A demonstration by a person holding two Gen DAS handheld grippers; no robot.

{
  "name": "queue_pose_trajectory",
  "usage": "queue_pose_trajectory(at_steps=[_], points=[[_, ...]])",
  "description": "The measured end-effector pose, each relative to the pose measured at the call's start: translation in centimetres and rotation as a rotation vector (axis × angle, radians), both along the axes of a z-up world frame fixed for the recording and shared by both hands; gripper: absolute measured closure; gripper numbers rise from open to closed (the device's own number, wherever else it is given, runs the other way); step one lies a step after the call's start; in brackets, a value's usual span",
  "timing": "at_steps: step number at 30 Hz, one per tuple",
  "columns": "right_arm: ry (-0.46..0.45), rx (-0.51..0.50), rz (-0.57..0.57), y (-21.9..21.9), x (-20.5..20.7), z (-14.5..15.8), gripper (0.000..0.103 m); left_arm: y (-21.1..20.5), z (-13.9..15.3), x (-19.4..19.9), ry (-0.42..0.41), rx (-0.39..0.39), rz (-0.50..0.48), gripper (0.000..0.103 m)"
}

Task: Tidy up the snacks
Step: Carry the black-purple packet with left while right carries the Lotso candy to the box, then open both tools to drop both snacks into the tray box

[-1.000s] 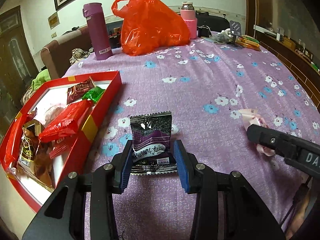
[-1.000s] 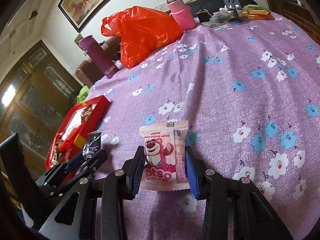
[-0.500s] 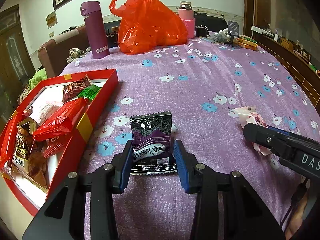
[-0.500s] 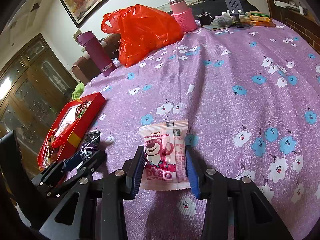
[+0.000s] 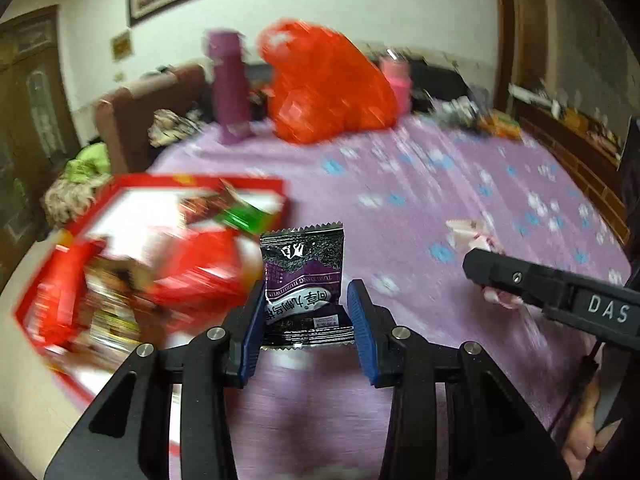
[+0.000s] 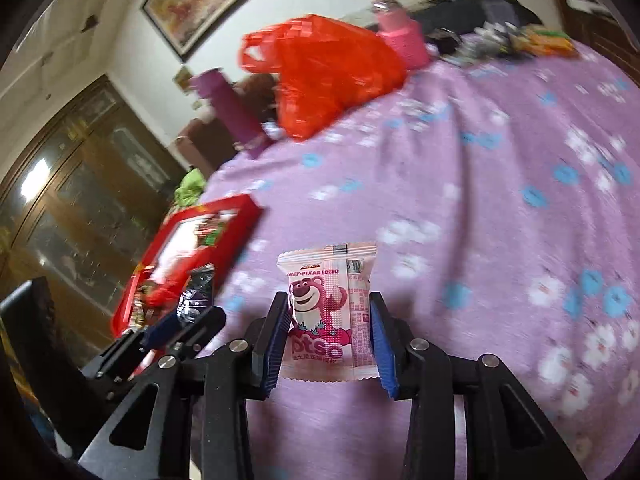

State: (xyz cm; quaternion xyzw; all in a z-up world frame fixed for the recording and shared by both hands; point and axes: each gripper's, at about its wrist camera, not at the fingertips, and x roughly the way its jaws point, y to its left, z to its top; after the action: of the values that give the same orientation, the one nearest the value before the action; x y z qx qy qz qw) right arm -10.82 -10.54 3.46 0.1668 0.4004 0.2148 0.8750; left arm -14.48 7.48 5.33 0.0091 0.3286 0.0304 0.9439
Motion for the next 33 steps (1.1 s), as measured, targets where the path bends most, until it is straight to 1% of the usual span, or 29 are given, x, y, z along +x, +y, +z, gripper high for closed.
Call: queue_pose_trajectory(at_steps=[1,2,4,5,7,8,11,14,18,21,23,25,26,29,30,31,33], points=[[-0.018,0.013,0.025,0.9,0.1,0.6,0.063,1.4,1.1,-0.4,-0.035,0.013,0.035,0.065],[-0.038,0.026,0.054,2.2,0.4,1.4,0.063,2.2,1.6,-0.6,-0.051,0.028,0.060,0.065],[-0.057,0.020,0.108,4.9,1.0,2.3,0.063,4.3,2.3,-0.4,-0.062,0.060,0.128,0.064],[-0.062,0.017,0.131,6.3,1.3,2.6,0.063,6.0,2.6,-0.2,-0.065,0.064,0.169,0.064],[-0.061,0.009,0.178,9.1,2.0,2.7,0.063,7.8,2.3,0.3,-0.046,0.070,0.203,0.064],[-0.056,0.005,0.207,10.8,2.4,2.6,0.063,9.0,2.0,0.8,-0.018,0.080,0.232,0.064],[-0.031,-0.005,0.269,14.8,3.2,1.9,0.063,11.7,1.0,1.8,0.032,0.069,0.282,0.064],[-0.015,-0.024,0.309,18.1,3.6,1.1,0.062,13.4,0.3,2.1,0.049,0.070,0.323,0.064],[-0.015,-0.030,0.329,20.3,3.7,0.6,0.061,14.6,-0.5,2.2,0.069,0.071,0.358,0.064],[-0.001,-0.070,0.337,21.7,4.5,0.3,0.059,15.2,-0.8,2.9,0.080,0.079,0.376,0.063],[0.001,-0.083,0.333,22.1,5.3,0.3,0.056,15.3,-0.8,3.6,0.101,0.097,0.378,0.058],[0.005,-0.088,0.324,21.9,5.6,0.5,0.043,15.3,-0.6,3.7,0.109,0.107,0.388,0.042],[0.005,-0.073,0.318,21.5,5.6,0.7,0.041,15.2,-0.3,3.5,0.098,0.109,0.390,0.039],[-0.052,-0.026,0.296,19.6,5.0,1.8,0.036,14.7,0.6,2.7,0.061,0.117,0.397,0.028],[-0.074,-0.024,0.284,18.9,4.6,2.3,0.034,14.6,0.9,2.5,0.055,0.114,0.398,0.021],[-0.088,-0.021,0.275,18.2,4.2,2.6,0.034,14.5,1.3,2.0,0.041,0.100,0.399,0.019],[-0.123,-0.007,0.257,16.4,3.2,3.4,0.034,14.4,1.9,1.4,0.018,0.083,0.418,0.019]])
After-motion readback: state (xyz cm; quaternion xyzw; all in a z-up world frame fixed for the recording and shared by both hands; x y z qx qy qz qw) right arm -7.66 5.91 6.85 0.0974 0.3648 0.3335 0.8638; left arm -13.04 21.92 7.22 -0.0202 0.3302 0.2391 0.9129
